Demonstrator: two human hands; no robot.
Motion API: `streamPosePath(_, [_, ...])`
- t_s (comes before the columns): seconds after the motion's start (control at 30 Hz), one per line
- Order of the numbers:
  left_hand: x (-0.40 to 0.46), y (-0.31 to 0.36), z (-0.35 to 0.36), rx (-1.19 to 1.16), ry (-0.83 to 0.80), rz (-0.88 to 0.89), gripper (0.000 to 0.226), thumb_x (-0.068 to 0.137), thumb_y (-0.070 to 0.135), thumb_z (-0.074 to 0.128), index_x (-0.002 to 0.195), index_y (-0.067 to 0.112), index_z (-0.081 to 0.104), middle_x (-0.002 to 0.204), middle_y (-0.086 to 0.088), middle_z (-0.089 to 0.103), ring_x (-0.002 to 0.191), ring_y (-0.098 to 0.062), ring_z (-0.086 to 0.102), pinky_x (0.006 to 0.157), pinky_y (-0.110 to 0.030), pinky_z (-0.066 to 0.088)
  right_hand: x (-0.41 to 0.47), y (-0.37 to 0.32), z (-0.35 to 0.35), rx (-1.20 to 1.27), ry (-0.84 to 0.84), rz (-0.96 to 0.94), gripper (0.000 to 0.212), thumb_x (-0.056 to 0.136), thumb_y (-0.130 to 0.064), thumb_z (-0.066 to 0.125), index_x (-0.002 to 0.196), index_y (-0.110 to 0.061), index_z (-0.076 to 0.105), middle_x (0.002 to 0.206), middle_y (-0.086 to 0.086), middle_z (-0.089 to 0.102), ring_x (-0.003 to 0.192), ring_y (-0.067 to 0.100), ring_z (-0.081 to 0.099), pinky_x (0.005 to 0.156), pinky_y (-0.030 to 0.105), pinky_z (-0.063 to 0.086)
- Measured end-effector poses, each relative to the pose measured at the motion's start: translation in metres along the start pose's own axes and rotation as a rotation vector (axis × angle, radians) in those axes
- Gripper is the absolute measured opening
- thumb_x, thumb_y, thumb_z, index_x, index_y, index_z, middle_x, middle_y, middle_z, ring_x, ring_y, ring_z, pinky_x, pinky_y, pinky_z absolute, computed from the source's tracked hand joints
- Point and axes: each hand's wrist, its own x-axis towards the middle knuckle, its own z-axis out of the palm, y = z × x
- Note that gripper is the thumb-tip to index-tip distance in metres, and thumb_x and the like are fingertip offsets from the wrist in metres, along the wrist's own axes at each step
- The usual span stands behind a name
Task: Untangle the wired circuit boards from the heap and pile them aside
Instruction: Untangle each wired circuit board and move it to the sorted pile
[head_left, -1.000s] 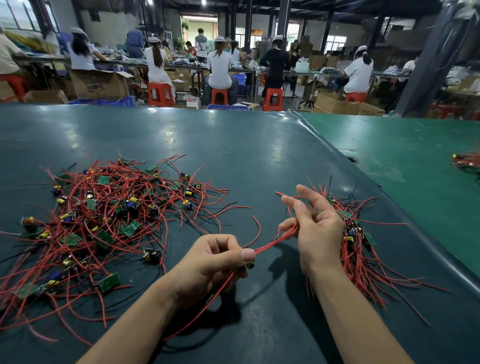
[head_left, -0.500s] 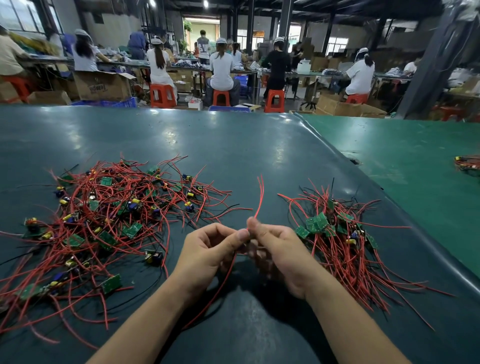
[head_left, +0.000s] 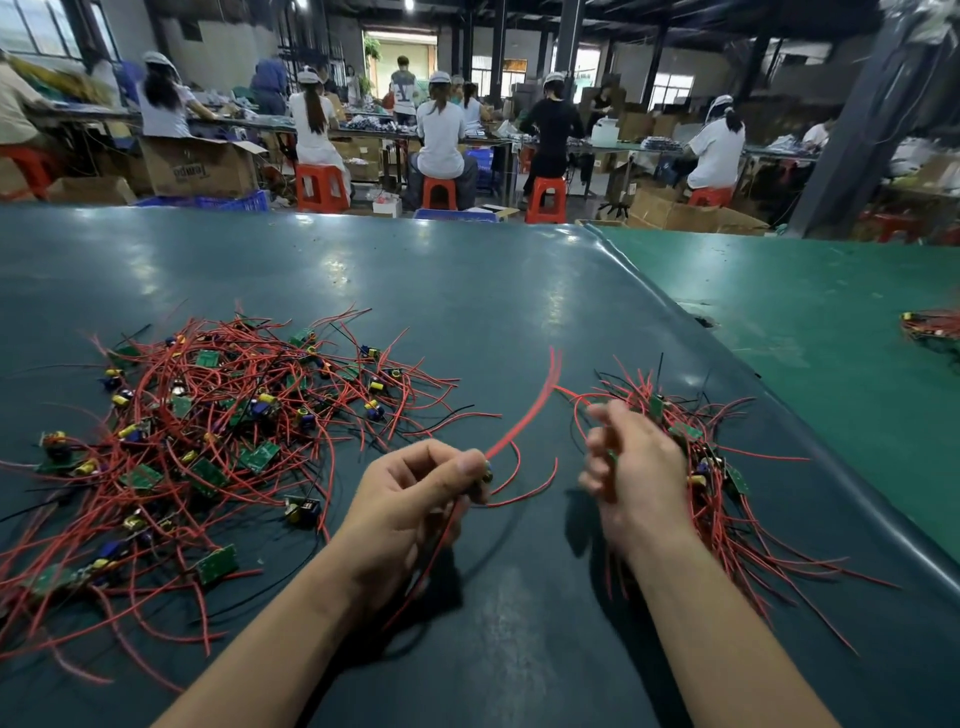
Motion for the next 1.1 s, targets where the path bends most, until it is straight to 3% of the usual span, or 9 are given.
streamPosePath(0.1, [0.005, 0.000, 0.000, 0.011, 0.141, 0.097, 0.009, 0.067, 0.026, 0.079, 0.069, 0.018, 0.074, 0.066, -0.004, 0.068, 0.056, -0.012, 0.045, 0.050, -0.020, 0.033, -0.021, 0.012, 0.013, -0.341, -0.428, 0.054, 0.045, 0.087, -0.053, 0.056, 0.064, -0.017, 0.068, 0.051, 0.000, 0.053, 0.036, 0.008, 0.040, 0.036, 0.013, 0.027])
streamPosePath(0.17, [0.005, 0.001, 0.000, 0.058, 0.171, 0.147, 0.015, 0.066, 0.027, 0.073, 0.072, 0.014, 0.075, 0.070, -0.005, 0.069, 0.062, -0.015, 0.058, 0.059, -0.022, 0.048, -0.032, 0.019, 0.018, -0.442, -0.662, 0.044, 0.039, 0.079, -0.058, 0.061, 0.064, -0.022, 0.070, 0.052, -0.002, 0.056, 0.039, 0.007, 0.044, 0.037, 0.015, 0.032])
streamPosePath(0.37, [0.004, 0.002, -0.002, 0.210, 0.144, 0.184, 0.020, 0.072, 0.021, 0.069, 0.082, 0.005, 0.074, 0.079, -0.010, 0.074, 0.074, -0.018, 0.066, 0.071, -0.028, 0.054, -0.029, 0.018, 0.013, -0.491, -0.708, 0.007, 0.030, 0.087, -0.037, 0.068, 0.064, -0.019, 0.062, 0.049, -0.003, 0.053, 0.041, 0.009, 0.043, 0.041, 0.018, 0.033])
streamPosePath(0.47, [0.003, -0.001, -0.001, 0.466, 0.182, 0.360, 0.018, 0.080, 0.023, 0.068, 0.086, 0.008, 0.075, 0.079, -0.004, 0.074, 0.074, -0.013, 0.067, 0.068, -0.023, 0.052, -0.029, 0.019, 0.013, -0.606, -0.648, -0.179, 0.033, 0.087, -0.032, 0.066, 0.063, -0.009, 0.061, 0.045, -0.004, 0.051, 0.038, 0.006, 0.043, 0.042, 0.017, 0.035])
streamPosePath(0.57, [0.005, -0.006, -0.009, 0.821, 0.415, 0.666, 0.015, 0.094, 0.027, 0.064, 0.092, 0.014, 0.072, 0.083, 0.003, 0.068, 0.076, -0.017, 0.062, 0.066, -0.028, 0.048, -0.029, 0.015, 0.015, -0.526, -0.366, -0.415, 0.039, 0.082, -0.036, 0.064, 0.058, -0.005, 0.056, 0.045, 0.003, 0.048, 0.043, 0.009, 0.043, 0.040, 0.022, 0.032])
streamPosePath(0.67, [0.007, -0.006, -0.016, 0.831, 0.526, 0.725, 0.014, 0.092, 0.027, 0.057, 0.094, 0.019, 0.069, 0.084, 0.004, 0.066, 0.077, -0.017, 0.059, 0.068, -0.031, 0.046, -0.022, 0.003, 0.012, -0.233, 0.027, -0.546, 0.034, 0.089, -0.033, 0.065, 0.067, -0.008, 0.057, 0.052, 0.002, 0.051, 0.043, 0.011, 0.042, 0.039, 0.022, 0.032])
streamPosePath(0.73, [0.008, -0.008, -0.014, 0.920, 0.468, 0.711, 0.010, 0.089, 0.023, 0.060, 0.092, 0.019, 0.069, 0.083, 0.011, 0.063, 0.077, -0.009, 0.055, 0.070, -0.026, 0.044, -0.017, -0.003, 0.009, 0.016, 0.147, -0.455, 0.030, 0.095, -0.034, 0.061, 0.075, -0.013, 0.056, 0.054, -0.004, 0.054, 0.036, 0.008, 0.039, 0.035, 0.017, 0.029])
streamPosePath(0.93, [0.008, -0.020, -0.012, 1.259, 0.079, 0.581, 0.031, 0.082, 0.029, 0.067, 0.111, 0.017, 0.071, 0.113, 0.008, 0.064, 0.112, -0.015, 0.054, 0.100, -0.030, 0.042, -0.010, 0.005, 0.011, 0.184, 0.067, 0.086, 0.038, 0.097, -0.043, 0.053, 0.077, -0.012, 0.061, 0.050, -0.004, 0.050, 0.032, 0.006, 0.034, 0.033, 0.014, 0.023])
streamPosePath(1.1, [0.010, -0.026, -0.016, 1.408, 0.059, 0.443, 0.030, 0.087, 0.026, 0.068, 0.116, 0.023, 0.069, 0.118, 0.012, 0.063, 0.119, -0.015, 0.049, 0.102, -0.032, 0.037, -0.016, 0.012, 0.016, -0.018, -0.036, -0.056, 0.041, 0.099, -0.037, 0.053, 0.066, -0.015, 0.065, 0.049, 0.000, 0.051, 0.033, 0.009, 0.036, 0.034, 0.015, 0.024])
